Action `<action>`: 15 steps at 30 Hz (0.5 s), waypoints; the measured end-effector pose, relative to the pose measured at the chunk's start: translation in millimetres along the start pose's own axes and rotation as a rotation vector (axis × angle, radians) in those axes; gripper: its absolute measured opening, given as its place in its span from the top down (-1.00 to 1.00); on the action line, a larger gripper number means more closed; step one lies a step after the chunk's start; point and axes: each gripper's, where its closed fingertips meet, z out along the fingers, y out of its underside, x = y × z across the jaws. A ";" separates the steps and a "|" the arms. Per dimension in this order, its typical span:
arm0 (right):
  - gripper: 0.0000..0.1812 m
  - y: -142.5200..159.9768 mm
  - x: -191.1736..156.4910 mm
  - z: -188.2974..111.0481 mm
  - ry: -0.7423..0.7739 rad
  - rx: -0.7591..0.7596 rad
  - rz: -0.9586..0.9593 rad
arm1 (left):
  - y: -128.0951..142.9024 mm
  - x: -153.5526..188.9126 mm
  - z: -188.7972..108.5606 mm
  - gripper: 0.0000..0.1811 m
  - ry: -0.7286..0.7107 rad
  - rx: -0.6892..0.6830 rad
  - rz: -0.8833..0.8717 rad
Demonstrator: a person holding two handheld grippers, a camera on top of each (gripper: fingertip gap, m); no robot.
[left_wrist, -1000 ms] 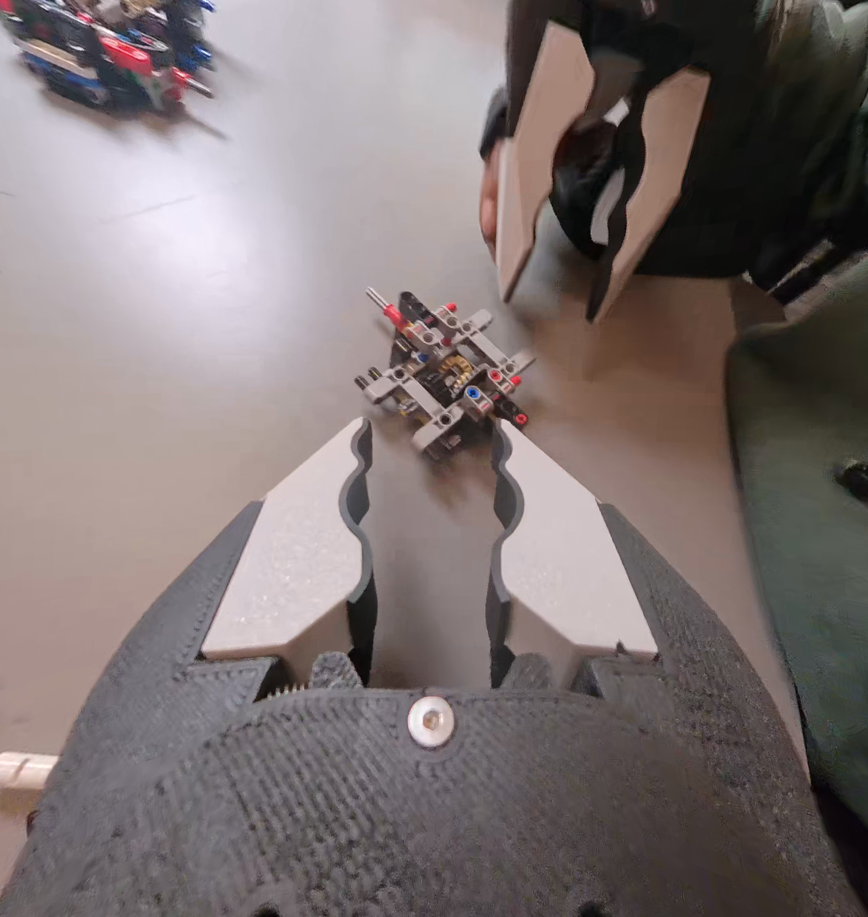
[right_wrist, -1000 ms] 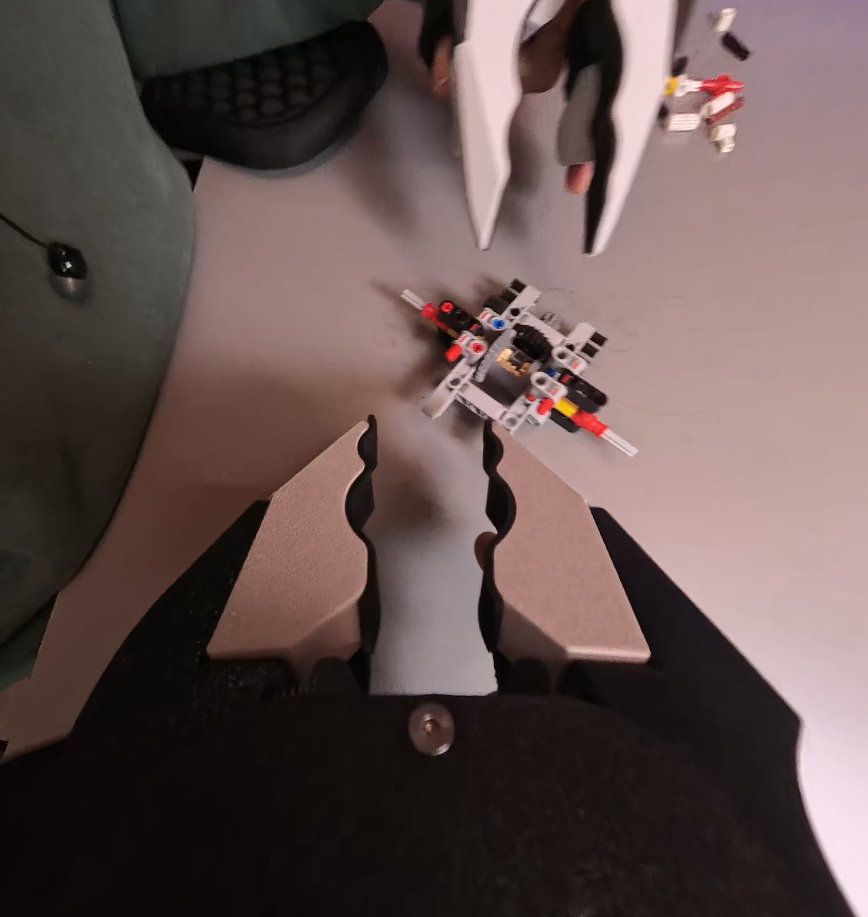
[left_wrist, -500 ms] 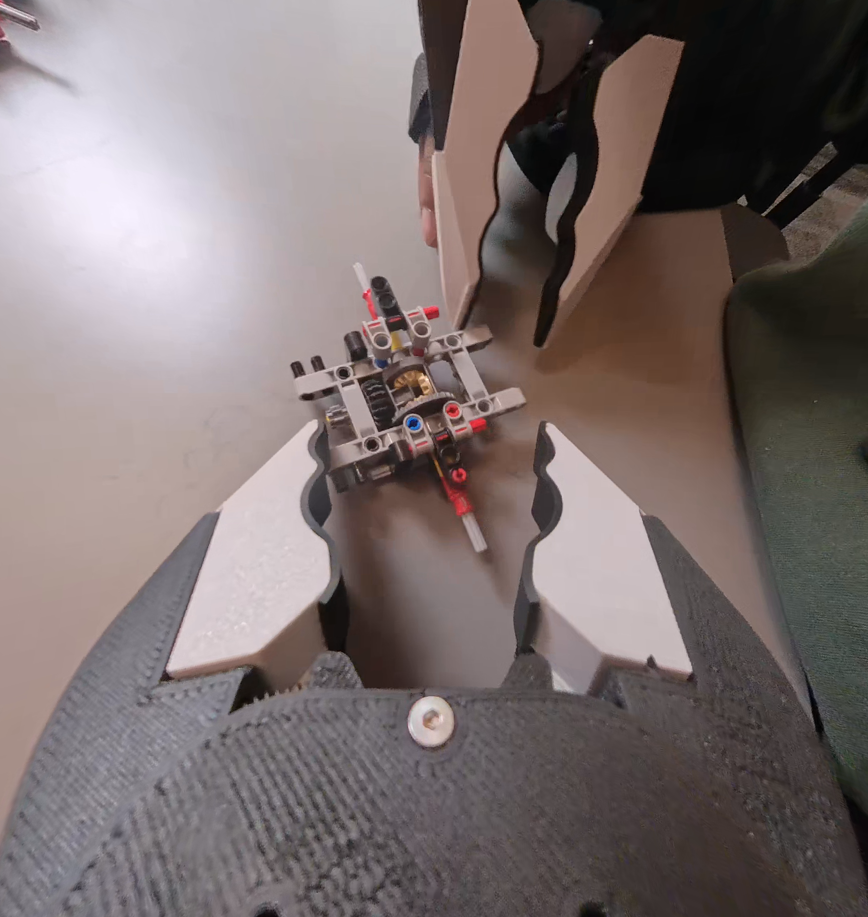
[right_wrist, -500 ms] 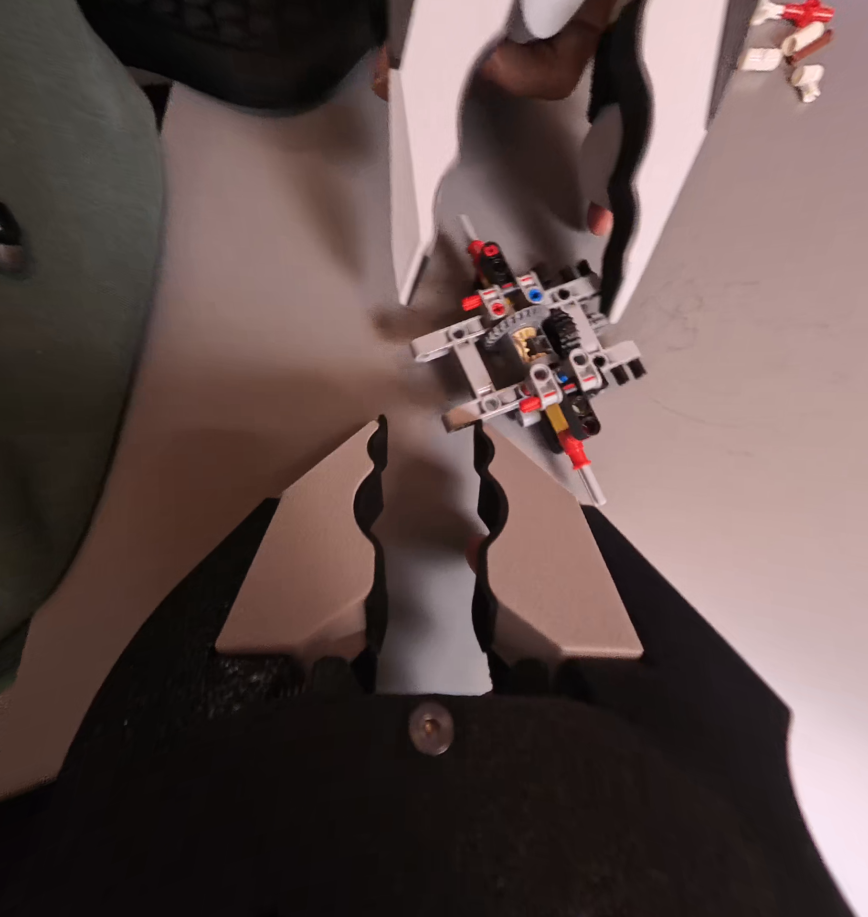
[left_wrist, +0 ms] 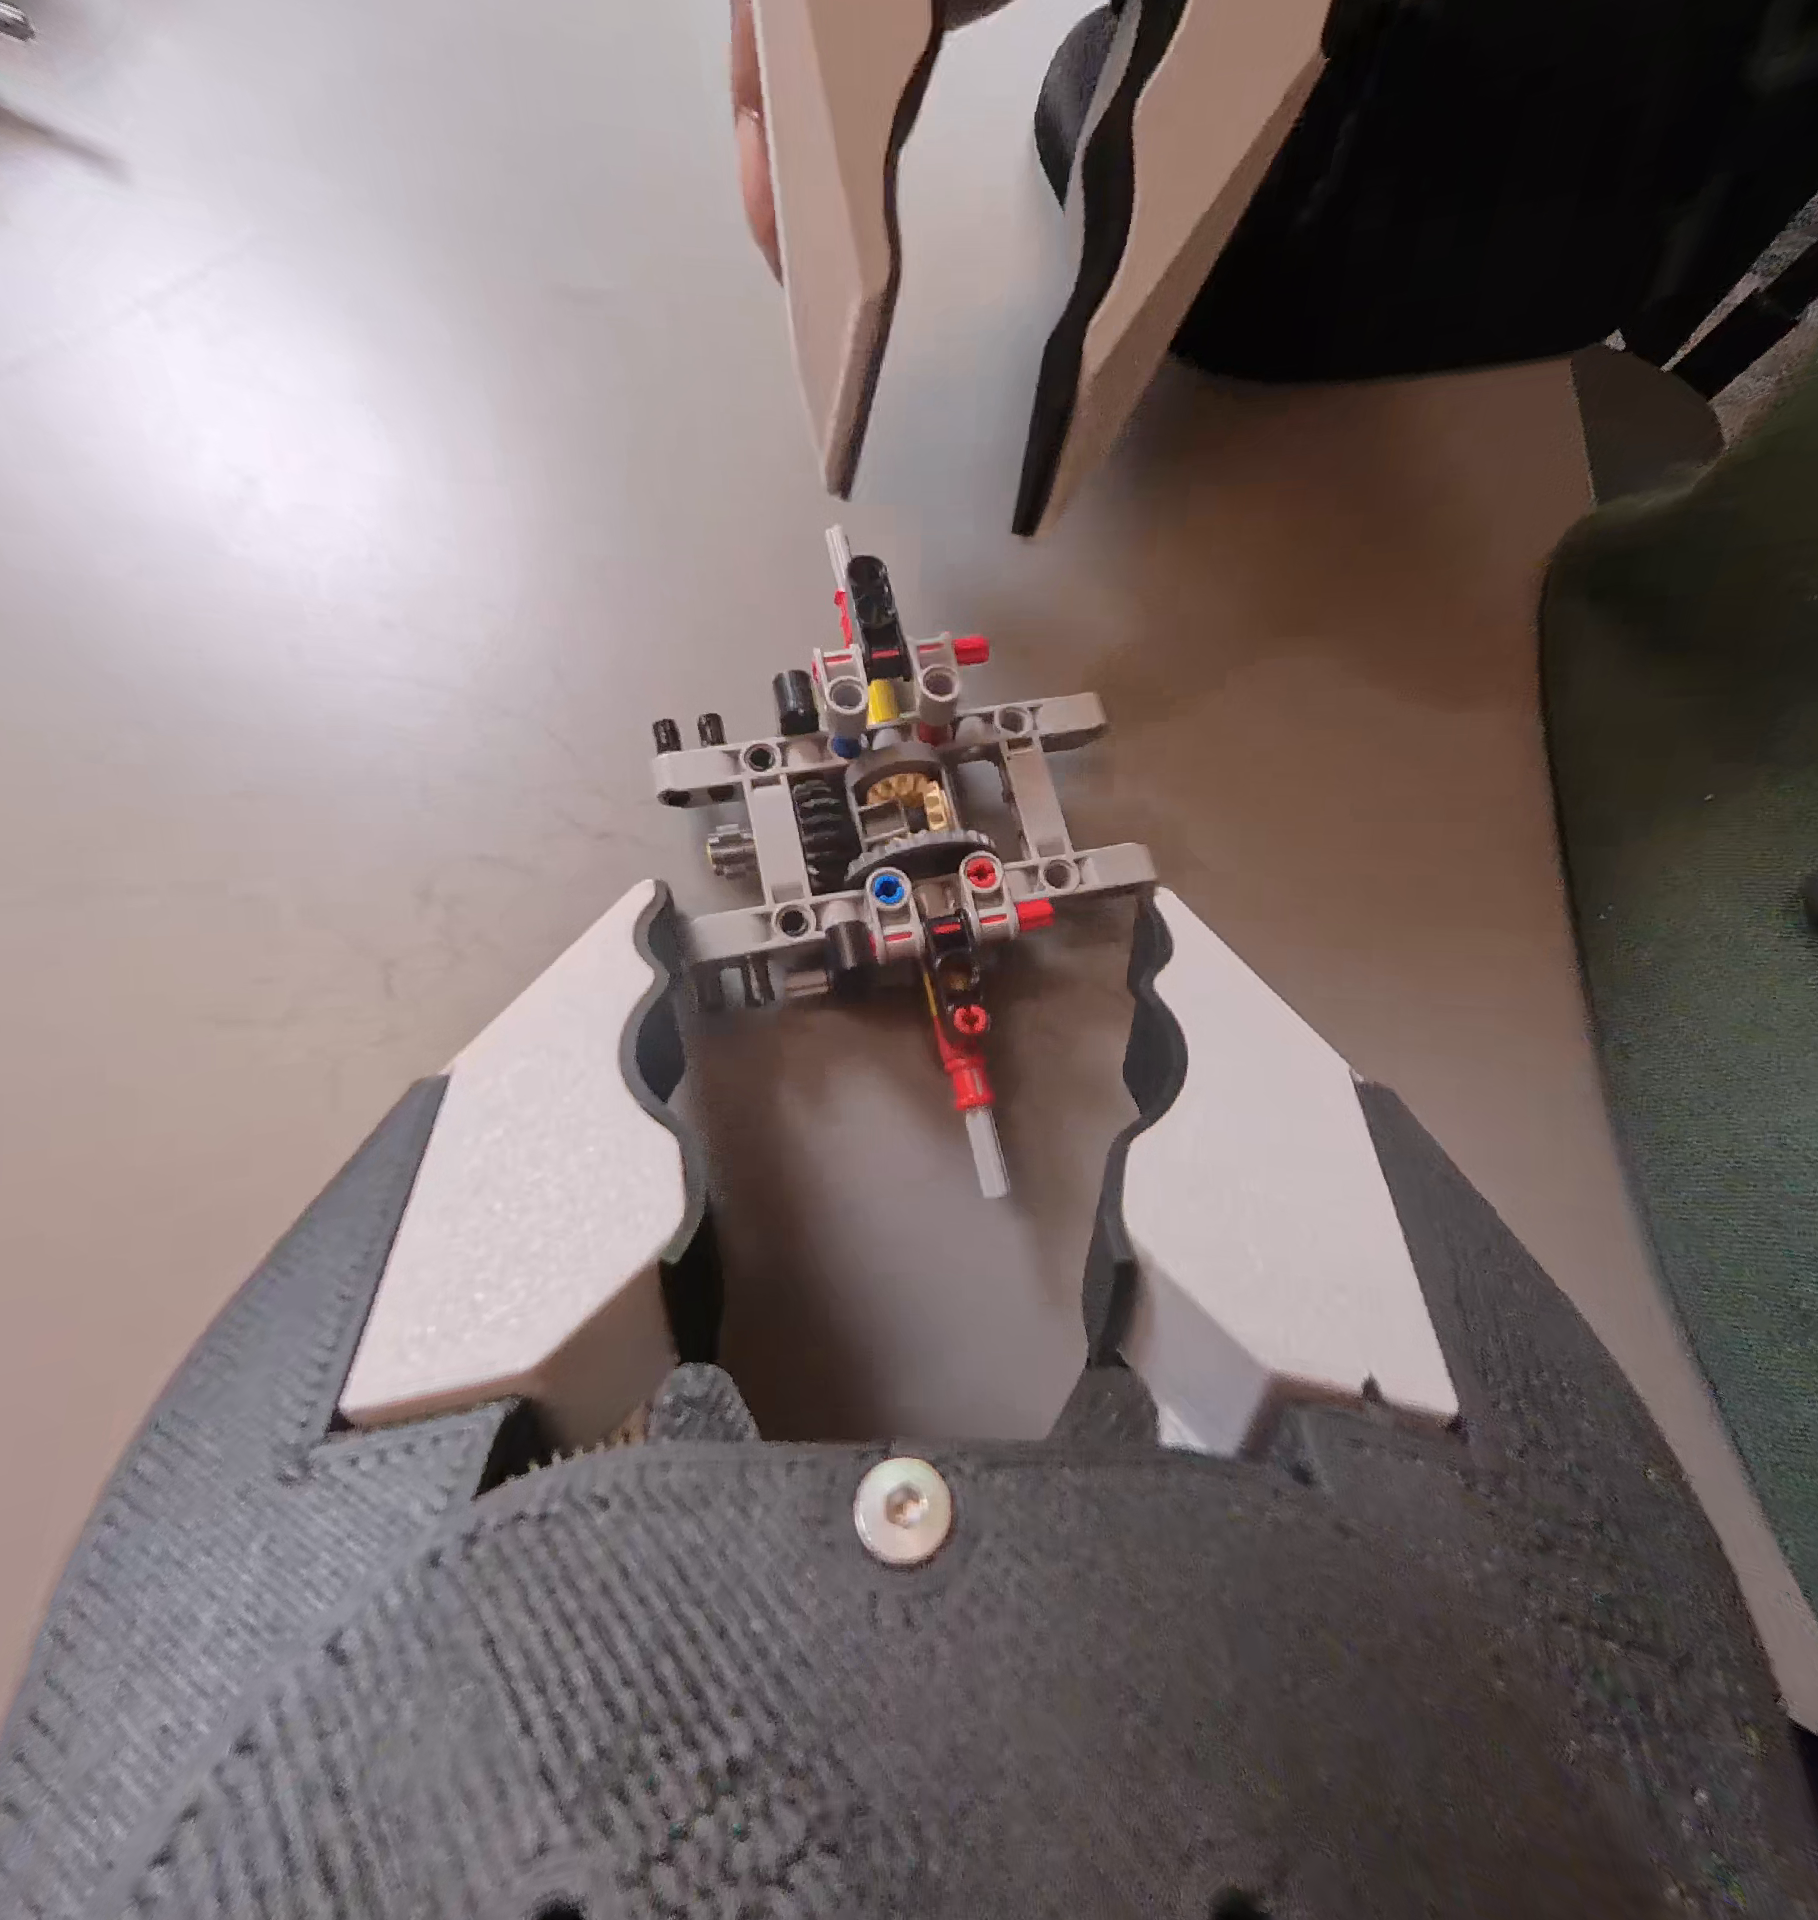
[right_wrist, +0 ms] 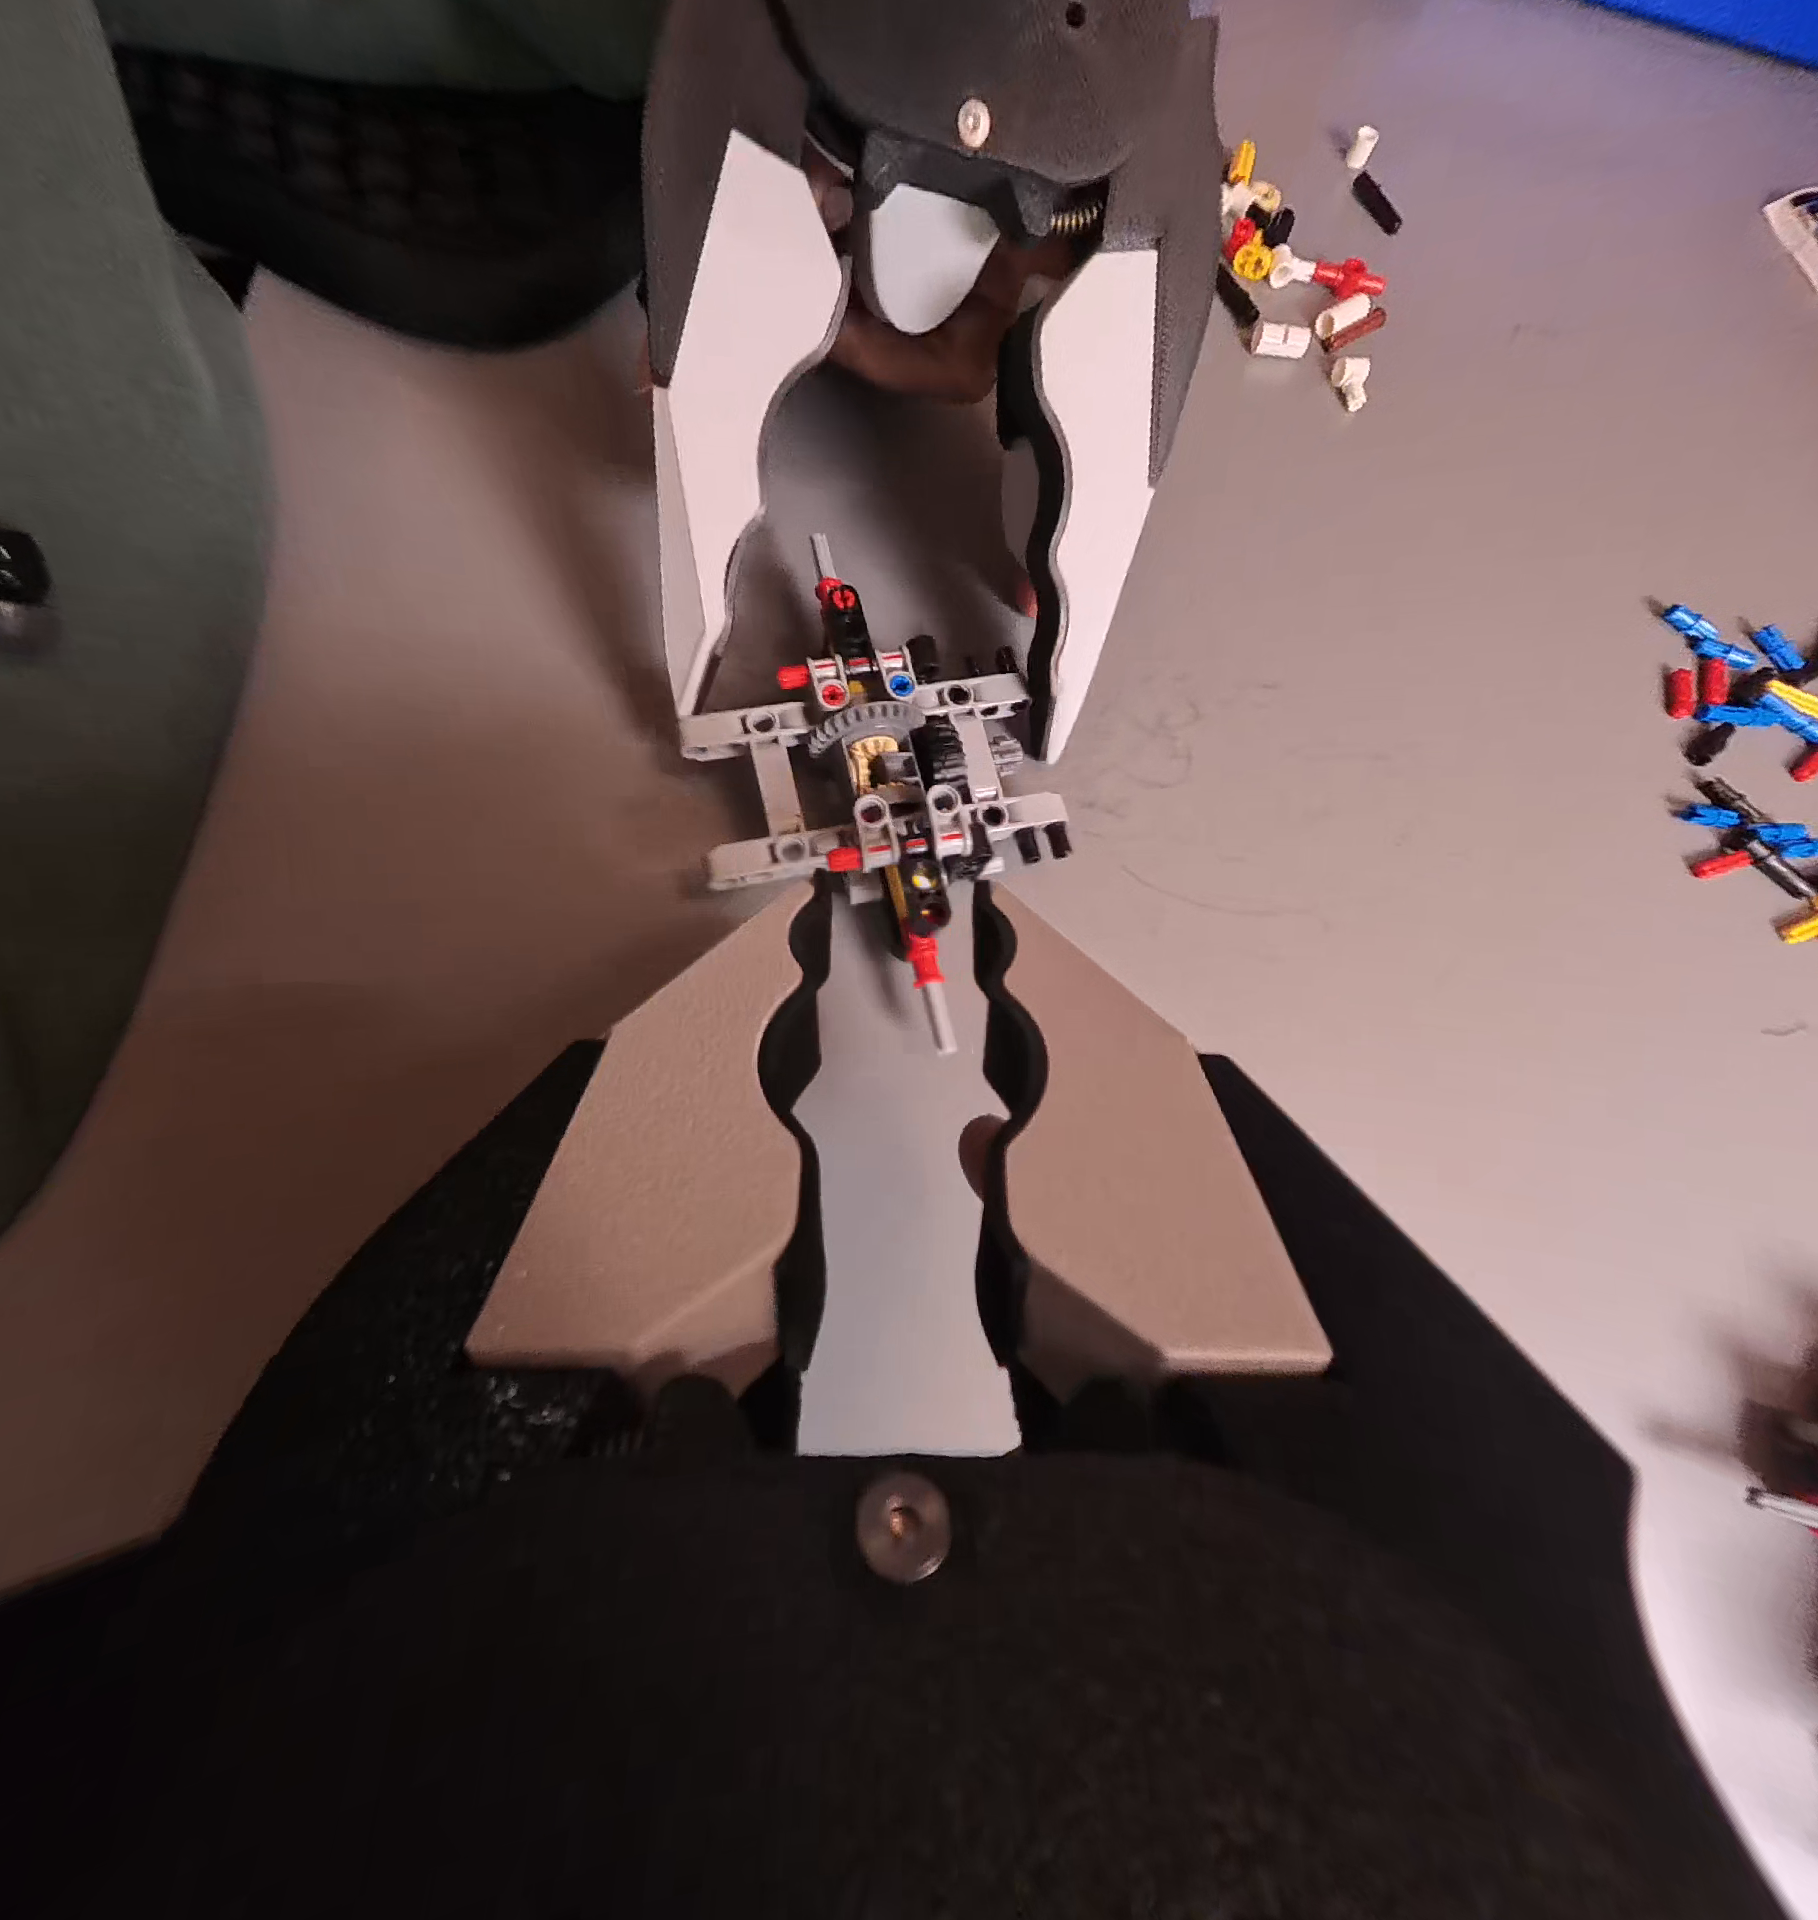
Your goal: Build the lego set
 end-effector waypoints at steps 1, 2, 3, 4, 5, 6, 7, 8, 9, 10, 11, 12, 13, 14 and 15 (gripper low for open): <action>0.74 1.4 1.4 1.9 -0.005 -0.016 -0.018 | -0.8 -0.2 0.6 0.11 0.002 0.005 0.011; 0.77 2.2 2.0 3.0 -0.016 -0.029 -0.034 | -1.4 0.5 1.1 0.15 0.011 0.008 0.023; 0.80 2.4 1.7 3.4 -0.032 -0.039 -0.046 | -2.1 1.5 1.6 0.19 0.020 0.015 0.038; 0.82 2.0 1.3 3.2 -0.047 -0.044 -0.057 | -2.7 2.3 2.3 0.22 0.026 0.021 0.052; 0.84 1.1 0.8 2.7 -0.062 -0.044 -0.066 | -2.9 3.0 2.8 0.23 0.031 0.024 0.064; 0.84 0.7 -0.4 1.9 -0.080 -0.046 -0.073 | -3.3 3.5 3.2 0.23 0.036 0.026 0.070; 0.84 1.2 -1.6 1.4 -0.097 -0.049 -0.078 | -4.1 3.8 3.3 0.23 0.043 0.029 0.072; 0.84 2.2 -1.7 1.1 -0.106 -0.053 -0.086 | -5.2 3.9 3.4 0.23 0.051 0.034 0.072; 0.84 3.5 -0.7 1.3 -0.109 -0.059 -0.094 | -6.5 3.7 3.4 0.24 0.056 0.040 0.071; 0.84 4.9 0.4 1.6 -0.114 -0.065 -0.101 | -7.5 3.2 3.4 0.26 0.062 0.043 0.071; 0.84 5.8 1.4 2.2 -0.121 -0.069 -0.106 | -8.1 3.1 3.7 0.27 0.071 0.044 0.070; 0.84 7.0 2.4 2.7 -0.131 -0.075 -0.109 | -8.4 3.1 4.0 0.29 0.081 0.043 0.070; 0.84 7.9 3.5 3.4 -0.140 -0.080 -0.112 | -8.8 3.0 4.3 0.30 0.089 0.043 0.070; 0.83 8.2 4.4 4.3 -0.149 -0.082 -0.115 | -9.2 2.8 4.2 0.30 0.095 0.044 0.072; 0.84 8.1 5.1 5.4 -0.157 -0.084 -0.117 | -9.6 2.6 3.9 0.30 0.101 0.046 0.074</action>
